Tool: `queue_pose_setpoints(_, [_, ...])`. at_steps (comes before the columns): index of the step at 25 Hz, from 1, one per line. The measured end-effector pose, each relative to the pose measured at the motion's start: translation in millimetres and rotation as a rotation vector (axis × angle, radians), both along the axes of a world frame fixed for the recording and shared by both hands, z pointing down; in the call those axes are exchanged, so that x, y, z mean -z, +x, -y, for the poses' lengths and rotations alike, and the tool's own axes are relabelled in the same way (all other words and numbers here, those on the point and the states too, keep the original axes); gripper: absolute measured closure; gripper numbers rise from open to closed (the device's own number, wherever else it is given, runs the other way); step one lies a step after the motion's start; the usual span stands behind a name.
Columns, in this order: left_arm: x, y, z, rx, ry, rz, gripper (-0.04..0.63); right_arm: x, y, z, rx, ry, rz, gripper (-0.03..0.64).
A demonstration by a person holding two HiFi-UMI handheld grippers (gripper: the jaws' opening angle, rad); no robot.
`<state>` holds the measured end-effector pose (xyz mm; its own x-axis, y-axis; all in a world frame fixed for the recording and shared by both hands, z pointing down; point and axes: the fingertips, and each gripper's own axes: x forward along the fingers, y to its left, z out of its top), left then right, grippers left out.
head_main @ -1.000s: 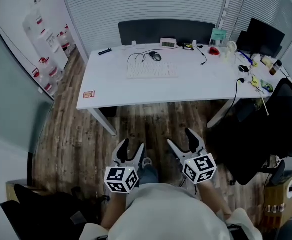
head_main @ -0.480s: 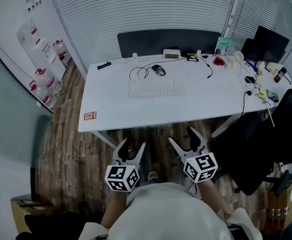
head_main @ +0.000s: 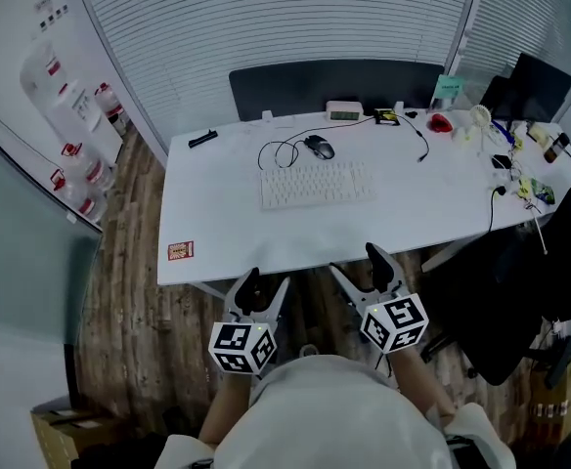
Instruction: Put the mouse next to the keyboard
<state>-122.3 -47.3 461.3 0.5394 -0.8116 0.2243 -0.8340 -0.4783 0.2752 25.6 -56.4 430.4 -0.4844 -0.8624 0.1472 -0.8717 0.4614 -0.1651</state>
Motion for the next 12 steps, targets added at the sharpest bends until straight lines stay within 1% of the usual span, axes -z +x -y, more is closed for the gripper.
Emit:
queue_pose_setpoints(8, [-10, -10, 29, -0.008, -0.034, -0.011, 0.336, -5, -3, 23, -0.015, -0.027, 0.016, 0.272])
queue_pose_setpoints(12, [-16, -11, 40, -0.011, -0.05, -0.028, 0.336, -10, -2, 34, -0.024, -0.04, 0.005, 0.272])
